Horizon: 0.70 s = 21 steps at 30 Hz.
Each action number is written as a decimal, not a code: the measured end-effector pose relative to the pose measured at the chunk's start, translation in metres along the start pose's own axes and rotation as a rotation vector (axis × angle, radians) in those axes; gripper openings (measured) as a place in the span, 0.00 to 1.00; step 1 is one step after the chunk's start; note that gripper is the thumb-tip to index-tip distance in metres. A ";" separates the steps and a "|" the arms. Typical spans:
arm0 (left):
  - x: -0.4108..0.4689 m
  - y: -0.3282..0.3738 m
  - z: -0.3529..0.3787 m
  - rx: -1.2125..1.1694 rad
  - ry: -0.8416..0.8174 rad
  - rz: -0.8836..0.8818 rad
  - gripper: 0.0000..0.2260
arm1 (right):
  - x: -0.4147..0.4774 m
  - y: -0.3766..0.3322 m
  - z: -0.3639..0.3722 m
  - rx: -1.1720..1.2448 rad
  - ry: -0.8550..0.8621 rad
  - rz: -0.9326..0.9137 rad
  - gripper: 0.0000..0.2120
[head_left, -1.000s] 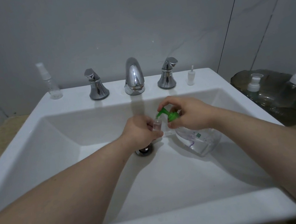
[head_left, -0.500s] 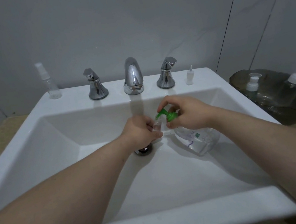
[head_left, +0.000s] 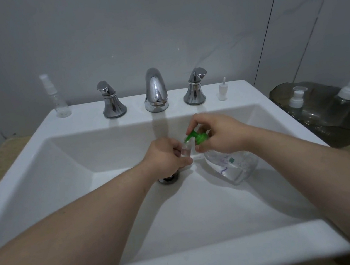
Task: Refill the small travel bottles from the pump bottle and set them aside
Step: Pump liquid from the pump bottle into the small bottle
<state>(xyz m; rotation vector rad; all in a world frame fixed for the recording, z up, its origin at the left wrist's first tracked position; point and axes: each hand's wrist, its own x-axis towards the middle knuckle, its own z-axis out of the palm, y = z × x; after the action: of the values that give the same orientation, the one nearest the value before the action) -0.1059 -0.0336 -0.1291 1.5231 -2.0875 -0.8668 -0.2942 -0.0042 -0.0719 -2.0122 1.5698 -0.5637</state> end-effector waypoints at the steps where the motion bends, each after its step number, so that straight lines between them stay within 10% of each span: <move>1: 0.000 0.000 0.000 0.007 0.000 0.003 0.10 | 0.000 0.000 0.000 0.001 0.000 0.002 0.18; 21: 0.004 -0.004 0.000 -0.014 0.050 -0.018 0.10 | -0.001 0.004 0.000 -0.022 -0.029 -0.043 0.22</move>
<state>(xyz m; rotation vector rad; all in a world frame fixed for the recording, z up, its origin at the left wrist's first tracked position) -0.1042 -0.0383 -0.1323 1.5424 -2.0308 -0.8395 -0.2978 -0.0043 -0.0743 -2.0651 1.5254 -0.5332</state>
